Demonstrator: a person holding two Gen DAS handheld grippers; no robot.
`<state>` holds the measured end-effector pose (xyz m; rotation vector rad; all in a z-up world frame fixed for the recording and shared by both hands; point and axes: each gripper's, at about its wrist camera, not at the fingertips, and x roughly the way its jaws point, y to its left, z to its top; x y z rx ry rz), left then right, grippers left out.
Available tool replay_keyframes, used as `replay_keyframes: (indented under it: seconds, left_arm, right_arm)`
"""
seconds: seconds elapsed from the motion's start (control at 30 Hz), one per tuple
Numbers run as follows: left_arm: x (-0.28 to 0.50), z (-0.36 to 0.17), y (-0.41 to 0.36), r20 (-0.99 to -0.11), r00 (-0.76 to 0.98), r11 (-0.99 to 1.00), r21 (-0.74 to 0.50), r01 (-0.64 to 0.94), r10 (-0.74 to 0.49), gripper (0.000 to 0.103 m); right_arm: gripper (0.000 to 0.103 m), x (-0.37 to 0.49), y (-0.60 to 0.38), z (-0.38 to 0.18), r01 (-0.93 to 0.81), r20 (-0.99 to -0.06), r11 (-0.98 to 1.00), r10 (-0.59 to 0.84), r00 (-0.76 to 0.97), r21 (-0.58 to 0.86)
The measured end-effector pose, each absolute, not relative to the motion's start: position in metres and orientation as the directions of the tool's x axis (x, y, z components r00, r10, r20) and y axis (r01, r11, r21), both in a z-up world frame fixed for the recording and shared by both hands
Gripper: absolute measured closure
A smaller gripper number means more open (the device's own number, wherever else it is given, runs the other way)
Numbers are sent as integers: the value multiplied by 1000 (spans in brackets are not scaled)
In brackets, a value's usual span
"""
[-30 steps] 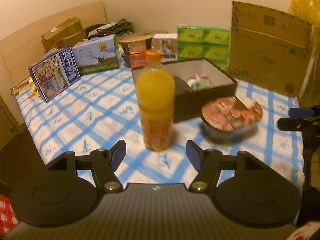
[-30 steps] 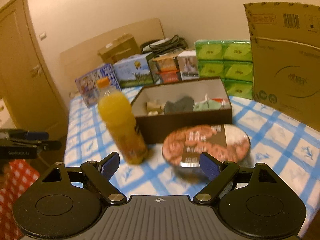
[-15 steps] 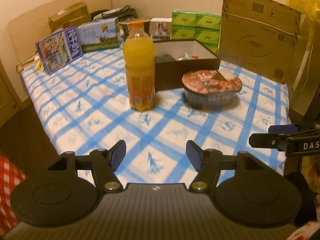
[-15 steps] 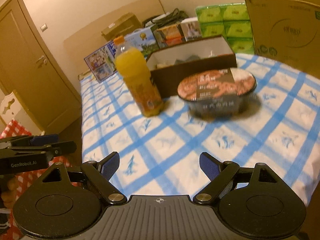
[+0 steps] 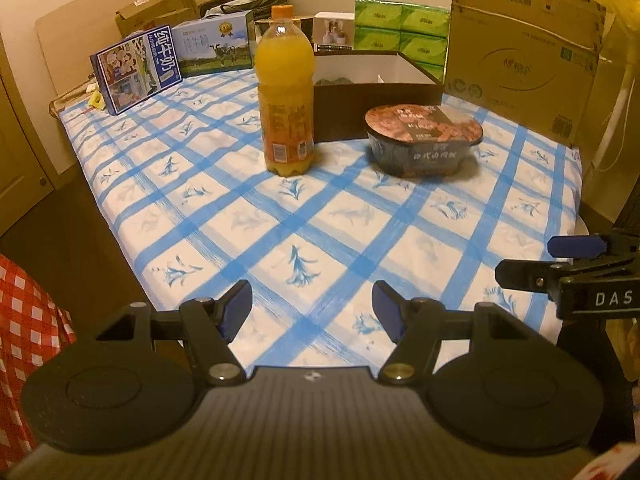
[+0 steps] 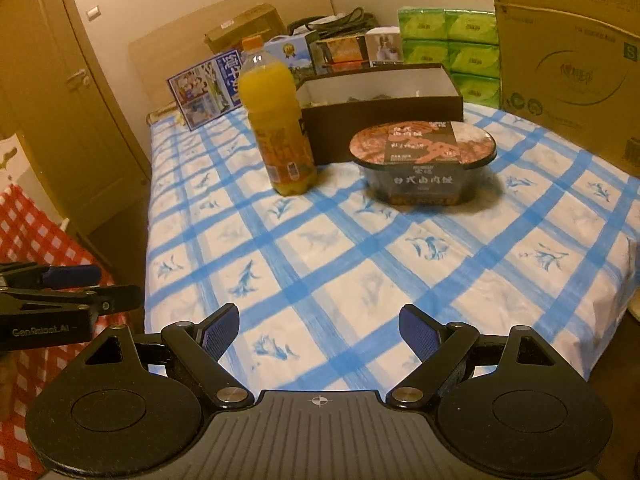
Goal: Organize soft objects
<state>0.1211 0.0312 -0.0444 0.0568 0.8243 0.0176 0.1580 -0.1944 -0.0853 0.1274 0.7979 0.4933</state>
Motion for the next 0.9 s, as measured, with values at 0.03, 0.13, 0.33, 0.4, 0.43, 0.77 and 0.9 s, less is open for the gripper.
replay_keyframes:
  seconds: [0.03, 0.13, 0.33, 0.4, 0.43, 0.77, 0.9]
  left_arm:
    - [120, -46, 30, -735, 677, 998, 56, 9, 35, 39]
    - [115, -51, 27, -741, 671, 998, 55, 21, 27, 39]
    - [107, -60, 25, -750, 661, 998, 47, 40, 9, 39]
    - [105, -62, 23, -753, 658, 998, 39, 45, -1, 39]
    - [103, -63, 22, -754, 657, 998, 34, 48, -6, 39]
    - [96, -60, 16, -754, 656, 998, 5, 63, -38, 39]
    - [97, -60, 14, -757, 652, 997, 4, 74, -45, 39]
  right_arm:
    - [16, 155, -194, -87, -375, -657, 883, 463, 595, 283]
    - [16, 147, -191, -91, -364, -666, 896, 436, 605, 256]
    - [16, 132, -191, -99, -330, -680, 904, 422, 600, 270]
    - [16, 130, -194, -99, -313, -682, 908, 417, 601, 278]
    - [16, 129, -195, -99, -305, -684, 911, 411, 603, 279]
    - [16, 125, -201, -99, -276, -708, 920, 390, 589, 277]
    - [16, 123, -203, -99, -275, -711, 921, 387, 586, 275]
